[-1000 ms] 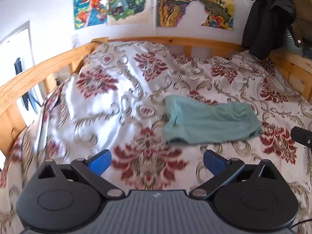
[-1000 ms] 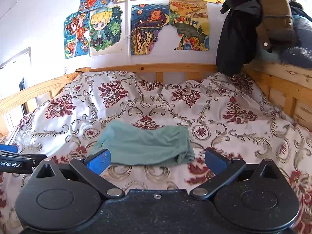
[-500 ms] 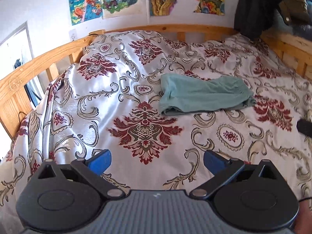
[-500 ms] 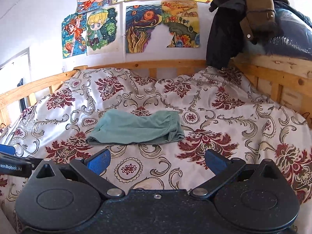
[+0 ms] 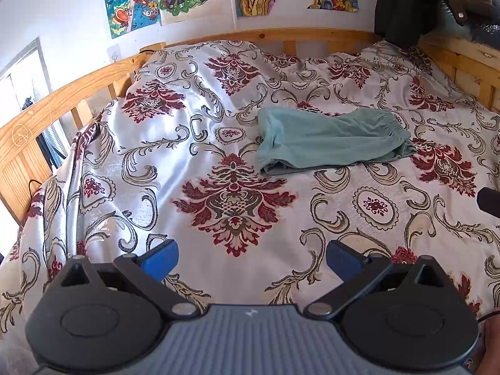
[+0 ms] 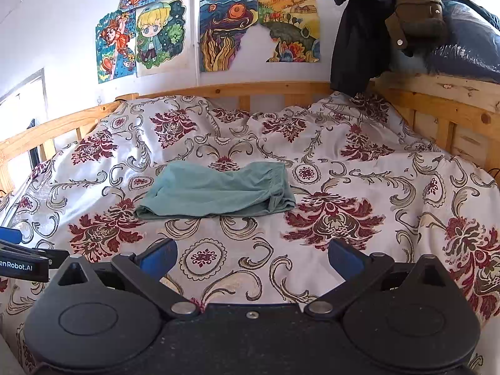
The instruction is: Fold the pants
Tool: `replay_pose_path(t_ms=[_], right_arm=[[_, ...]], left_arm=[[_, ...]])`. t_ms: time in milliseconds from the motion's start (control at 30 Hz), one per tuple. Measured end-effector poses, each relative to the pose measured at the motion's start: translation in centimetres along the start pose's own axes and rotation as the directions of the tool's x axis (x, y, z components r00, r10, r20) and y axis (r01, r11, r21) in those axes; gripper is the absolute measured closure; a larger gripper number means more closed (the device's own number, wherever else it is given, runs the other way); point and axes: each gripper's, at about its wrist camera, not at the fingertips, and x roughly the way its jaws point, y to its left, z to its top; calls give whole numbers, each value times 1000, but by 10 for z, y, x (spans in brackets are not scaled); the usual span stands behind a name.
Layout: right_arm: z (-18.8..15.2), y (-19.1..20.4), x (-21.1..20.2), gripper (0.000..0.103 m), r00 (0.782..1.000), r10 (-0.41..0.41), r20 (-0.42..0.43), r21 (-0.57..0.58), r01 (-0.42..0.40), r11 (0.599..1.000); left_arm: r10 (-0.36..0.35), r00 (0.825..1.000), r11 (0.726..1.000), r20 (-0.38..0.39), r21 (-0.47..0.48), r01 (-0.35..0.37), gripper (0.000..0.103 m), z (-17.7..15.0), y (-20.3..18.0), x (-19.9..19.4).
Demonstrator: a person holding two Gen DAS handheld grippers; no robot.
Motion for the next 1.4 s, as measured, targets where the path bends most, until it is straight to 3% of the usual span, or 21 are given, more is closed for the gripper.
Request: replay_pose_path(t_ms=[1400], right_arm=[[-4, -2, 3, 1, 1000, 0, -16, 1, 0, 1000]], left_arm=[[7, 1000, 1000, -7, 12, -6, 0, -1, 1, 1]])
